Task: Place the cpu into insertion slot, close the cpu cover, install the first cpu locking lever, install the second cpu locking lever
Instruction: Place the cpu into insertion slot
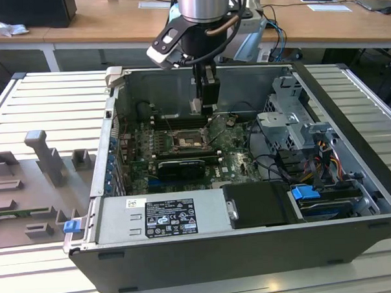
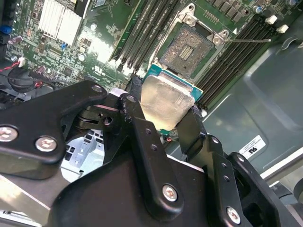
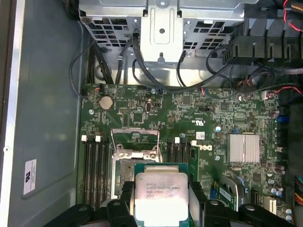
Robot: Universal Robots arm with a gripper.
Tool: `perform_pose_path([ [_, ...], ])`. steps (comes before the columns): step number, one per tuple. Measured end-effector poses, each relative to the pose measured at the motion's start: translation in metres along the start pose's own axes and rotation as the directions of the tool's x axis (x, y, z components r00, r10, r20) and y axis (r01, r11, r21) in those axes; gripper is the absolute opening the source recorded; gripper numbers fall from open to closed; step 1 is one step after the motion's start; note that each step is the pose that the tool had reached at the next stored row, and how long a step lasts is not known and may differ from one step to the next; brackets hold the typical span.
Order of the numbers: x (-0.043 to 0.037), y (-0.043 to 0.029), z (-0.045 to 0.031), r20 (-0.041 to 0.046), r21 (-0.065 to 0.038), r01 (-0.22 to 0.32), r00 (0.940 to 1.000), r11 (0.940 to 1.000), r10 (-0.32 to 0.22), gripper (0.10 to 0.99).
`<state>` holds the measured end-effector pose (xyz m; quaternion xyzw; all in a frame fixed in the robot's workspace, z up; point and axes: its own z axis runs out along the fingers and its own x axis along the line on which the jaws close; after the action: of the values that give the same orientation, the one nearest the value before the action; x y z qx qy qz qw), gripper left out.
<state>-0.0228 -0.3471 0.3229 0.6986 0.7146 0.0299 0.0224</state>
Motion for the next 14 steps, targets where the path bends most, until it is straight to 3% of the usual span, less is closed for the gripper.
perform_pose_path([
  [14,-0.0001,-0.0005,0.0073,0.0011,0.002,-0.017,0.9999,0.9999,0.017,0.541],
])
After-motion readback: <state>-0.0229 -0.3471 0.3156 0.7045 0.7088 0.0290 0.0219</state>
